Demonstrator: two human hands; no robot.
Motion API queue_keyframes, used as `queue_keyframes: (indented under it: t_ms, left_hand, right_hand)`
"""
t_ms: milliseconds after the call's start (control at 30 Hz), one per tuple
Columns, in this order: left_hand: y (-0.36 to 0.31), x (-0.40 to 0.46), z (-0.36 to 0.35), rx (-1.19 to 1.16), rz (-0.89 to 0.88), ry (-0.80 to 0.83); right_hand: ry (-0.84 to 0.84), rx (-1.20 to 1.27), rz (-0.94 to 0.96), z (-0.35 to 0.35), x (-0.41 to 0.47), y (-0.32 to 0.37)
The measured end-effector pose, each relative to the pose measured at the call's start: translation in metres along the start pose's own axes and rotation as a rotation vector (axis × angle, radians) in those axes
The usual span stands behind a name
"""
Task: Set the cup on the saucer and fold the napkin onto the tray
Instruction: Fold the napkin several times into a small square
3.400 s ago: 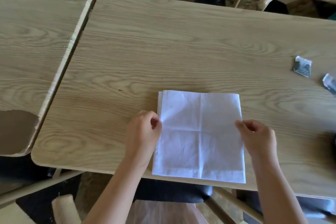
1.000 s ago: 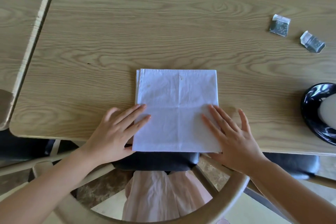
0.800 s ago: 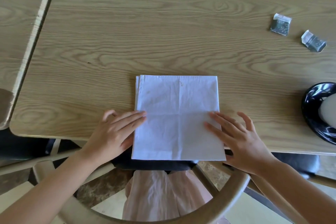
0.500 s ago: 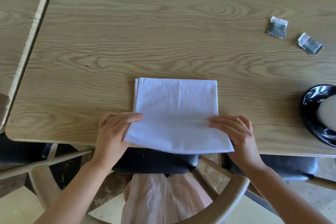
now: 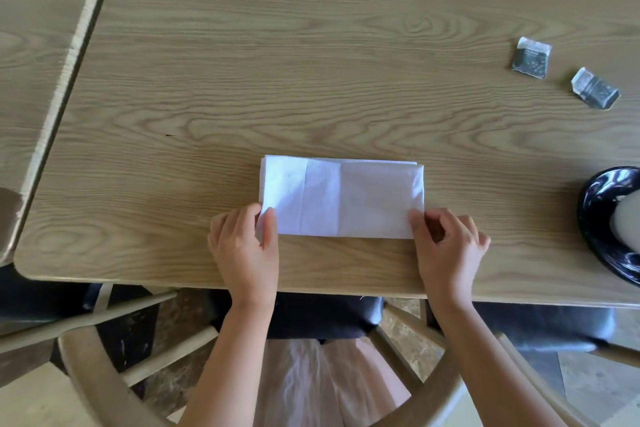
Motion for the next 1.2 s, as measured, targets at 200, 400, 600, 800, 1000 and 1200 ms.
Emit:
queue_keyframes:
  t_ms: [200, 400, 600, 800, 1000, 1200]
  left_hand:
    - [0.000, 0.000, -0.002, 0.046, 0.019, -0.022]
    - [-0.002, 0.002, -0.005, 0.108, 0.052, -0.032]
    - [-0.012, 0.000, 0.000, 0.101, -0.033, -0.073]
    - [-0.048, 0.001, -0.052, 0.194, -0.432, 0.384]
    - [-0.032, 0.014, -0.070, 0.381, -0.448, 0.571]
    - [-0.004, 0.026, -0.043, 0.442, -0.439, 0.576]
  right_hand:
    - [-0.006, -0.094, -0.006, -0.005, 0.008, 0.001]
    - [-0.012, -0.116, -0.038, -0.007, 0.010, 0.003]
    - [-0.102, -0.111, -0.026, -0.003, 0.011, 0.006]
    - [0.069, -0.391, 0.575, -0.024, 0.009, 0.051]
    - [0.284, -0.511, 0.766, -0.048, 0.025, 0.051]
    - [0.298, -0.612, 0.764, -0.042, 0.048, 0.022]
Point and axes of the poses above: each hand's wrist, its own x-axis towards the middle knuckle, its own z-axis out of the back of the hand, y = z × x, the point moved 3 cm from there along x, towards the middle knuckle, and after that the axes turned 13 degrees about -x, right-handed, at the moved point
